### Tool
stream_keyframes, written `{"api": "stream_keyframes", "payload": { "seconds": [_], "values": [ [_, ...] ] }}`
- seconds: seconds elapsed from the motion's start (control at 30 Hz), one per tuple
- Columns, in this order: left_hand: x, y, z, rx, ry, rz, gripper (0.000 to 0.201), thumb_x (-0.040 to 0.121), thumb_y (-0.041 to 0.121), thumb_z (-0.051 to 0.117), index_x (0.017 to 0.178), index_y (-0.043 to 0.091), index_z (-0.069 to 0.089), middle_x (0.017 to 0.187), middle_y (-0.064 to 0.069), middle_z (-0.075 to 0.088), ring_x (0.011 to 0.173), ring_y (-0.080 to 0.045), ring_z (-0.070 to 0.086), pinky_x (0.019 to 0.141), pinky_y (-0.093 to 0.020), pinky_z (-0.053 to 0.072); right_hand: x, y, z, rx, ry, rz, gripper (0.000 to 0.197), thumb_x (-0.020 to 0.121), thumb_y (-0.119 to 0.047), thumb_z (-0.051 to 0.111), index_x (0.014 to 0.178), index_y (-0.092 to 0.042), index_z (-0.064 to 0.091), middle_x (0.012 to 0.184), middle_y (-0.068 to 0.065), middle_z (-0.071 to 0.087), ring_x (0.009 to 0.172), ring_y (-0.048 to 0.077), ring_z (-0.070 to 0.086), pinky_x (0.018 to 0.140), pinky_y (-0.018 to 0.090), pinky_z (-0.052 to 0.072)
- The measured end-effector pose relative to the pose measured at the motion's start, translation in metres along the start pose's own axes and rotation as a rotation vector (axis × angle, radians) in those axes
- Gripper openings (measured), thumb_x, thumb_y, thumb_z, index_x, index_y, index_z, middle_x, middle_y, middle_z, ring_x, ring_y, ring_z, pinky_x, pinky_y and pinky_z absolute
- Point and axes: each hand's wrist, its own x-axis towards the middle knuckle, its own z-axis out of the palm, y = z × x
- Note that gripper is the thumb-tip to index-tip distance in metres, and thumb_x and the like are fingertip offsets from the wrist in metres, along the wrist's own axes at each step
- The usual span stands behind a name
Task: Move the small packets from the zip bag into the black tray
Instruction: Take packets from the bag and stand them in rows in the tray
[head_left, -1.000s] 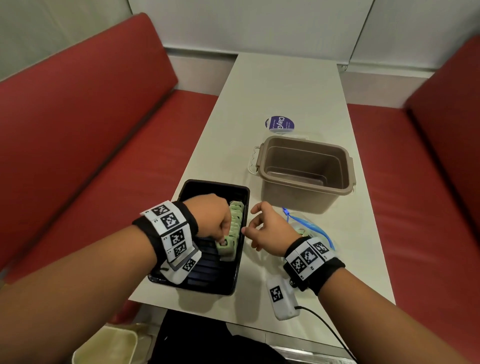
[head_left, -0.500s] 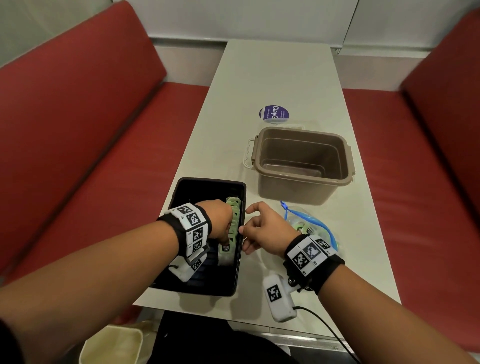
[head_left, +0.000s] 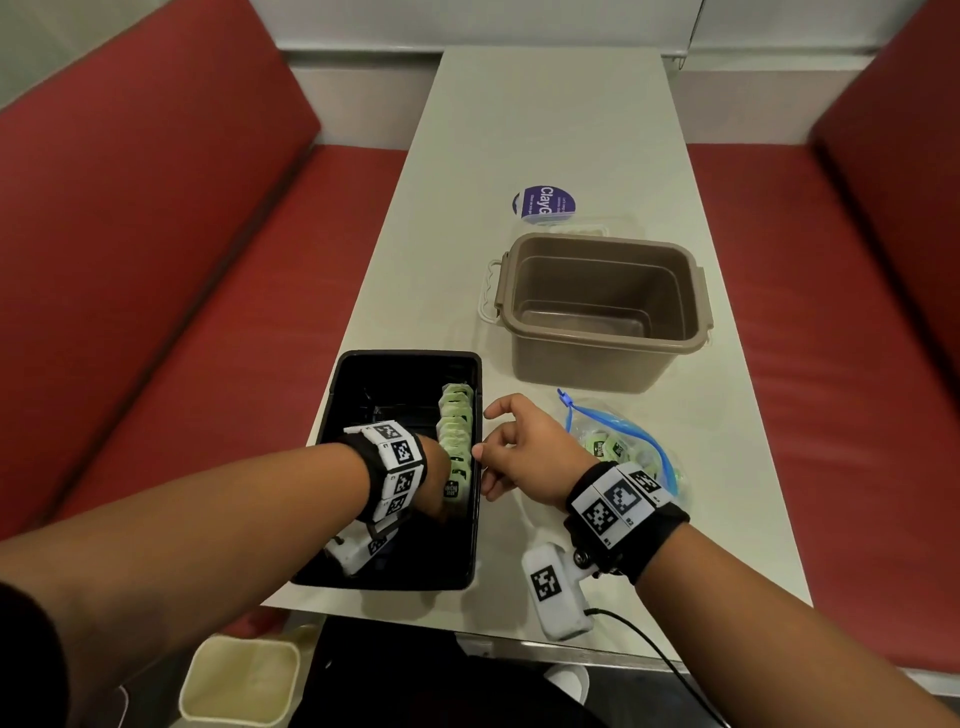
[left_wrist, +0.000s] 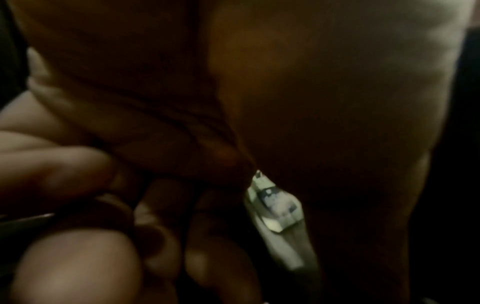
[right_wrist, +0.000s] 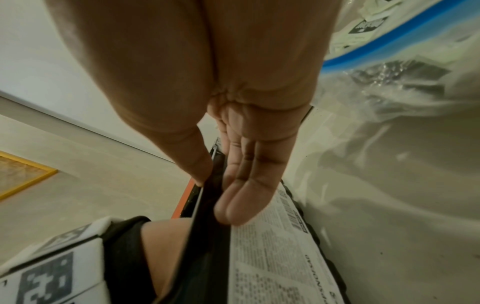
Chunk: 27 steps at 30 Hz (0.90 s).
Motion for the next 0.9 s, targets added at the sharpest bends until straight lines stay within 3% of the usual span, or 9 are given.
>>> {"api": "stream_keyframes", "payload": {
  "seconds": [0.13,0.3,0.43,0.53,0.6,0.63,0.7,0.77,0.9],
  "values": [
    [0.002,-0.001,-0.004,-0.032,0.042,-0.034,0.039,0.081,0.054,0.057,0.093,0.018,0.069,0.088,-0.001,0.068,0.082,-0.024,0.066,0.073,-0.031,0.056,0.001,0.001,-0.001,0.007,0.002,-0.005,0.032,0.093,-0.005,0.062,0.117,-0.012,0.040,0.073,0.010,0.058,0.057,0.027,0.066,0.061,0.041,0.060],
    [-0.001,-0.004,-0.014,-0.071,0.115,-0.003,0.034,0.091,0.041,0.056,0.103,0.011,0.066,0.086,-0.004,0.062,0.082,-0.026,0.061,0.067,-0.027,0.046,0.000,0.000,-0.003,0.022,-0.011,-0.005,0.032,0.093,-0.004,0.062,0.116,-0.011,0.040,0.072,0.009,0.057,0.056,0.027,0.066,0.058,0.037,0.058],
    [-0.003,-0.003,-0.014,-0.132,0.088,-0.040,0.033,0.086,0.046,0.062,0.093,0.014,0.066,0.073,0.001,0.058,0.075,-0.023,0.061,0.065,-0.027,0.049,-0.001,-0.003,-0.004,0.000,-0.017,-0.006,0.032,0.093,-0.005,0.062,0.116,-0.011,0.040,0.072,0.008,0.059,0.059,0.028,0.066,0.059,0.038,0.059],
    [-0.016,-0.005,-0.023,-0.210,0.060,-0.021,0.030,0.090,0.042,0.063,0.076,0.016,0.059,0.071,0.001,0.059,0.070,-0.019,0.060,0.061,-0.024,0.048,-0.003,-0.004,-0.006,-0.047,-0.010,-0.014,0.032,0.094,-0.010,0.063,0.116,-0.015,0.041,0.076,0.010,0.062,0.064,0.031,0.069,0.065,0.043,0.061],
    [-0.026,-0.012,-0.032,-0.296,0.093,0.025,0.028,0.087,0.043,0.069,0.082,0.016,0.066,0.071,0.006,0.063,0.056,-0.008,0.058,0.052,-0.016,0.046,-0.007,-0.006,-0.011,-0.068,0.011,-0.019,0.030,0.095,-0.015,0.062,0.117,-0.017,0.042,0.082,0.017,0.065,0.067,0.034,0.069,0.069,0.048,0.062],
    [-0.031,-0.017,-0.035,-0.337,0.123,0.027,0.028,0.083,0.045,0.074,0.081,0.018,0.069,0.063,0.010,0.063,0.047,-0.001,0.055,0.046,-0.011,0.043,-0.010,-0.007,-0.014,-0.065,0.026,-0.024,0.028,0.096,-0.015,0.060,0.118,-0.016,0.043,0.086,0.019,0.066,0.068,0.034,0.069,0.071,0.050,0.061],
    [-0.042,-0.024,-0.045,-0.385,0.181,-0.025,0.037,0.075,0.053,0.078,0.063,0.021,0.066,0.048,0.011,0.061,0.039,0.000,0.052,0.048,-0.013,0.045,-0.017,-0.011,-0.025,-0.051,0.054,-0.045,0.024,0.097,-0.011,0.055,0.119,-0.014,0.045,0.088,0.015,0.067,0.064,0.030,0.068,0.069,0.047,0.061],
    [-0.050,-0.027,-0.059,-0.366,0.247,-0.087,0.048,0.073,0.061,0.074,0.057,0.016,0.066,0.052,0.006,0.067,0.050,-0.008,0.061,0.059,-0.025,0.051,-0.028,-0.016,-0.039,-0.058,0.086,-0.087,0.021,0.096,-0.003,0.048,0.113,-0.014,0.049,0.088,0.010,0.067,0.059,0.024,0.066,0.063,0.040,0.060],
    [-0.075,-0.004,-0.091,-0.320,0.575,-0.059,0.033,0.081,0.049,0.070,0.078,0.016,0.073,0.076,0.001,0.069,0.076,-0.019,0.065,0.067,-0.030,0.051,-0.053,-0.017,-0.076,-0.172,0.235,-0.145,0.025,0.091,0.002,0.049,0.099,-0.021,0.055,0.086,0.006,0.070,0.057,0.021,0.064,0.056,0.034,0.055]
  ]
}}
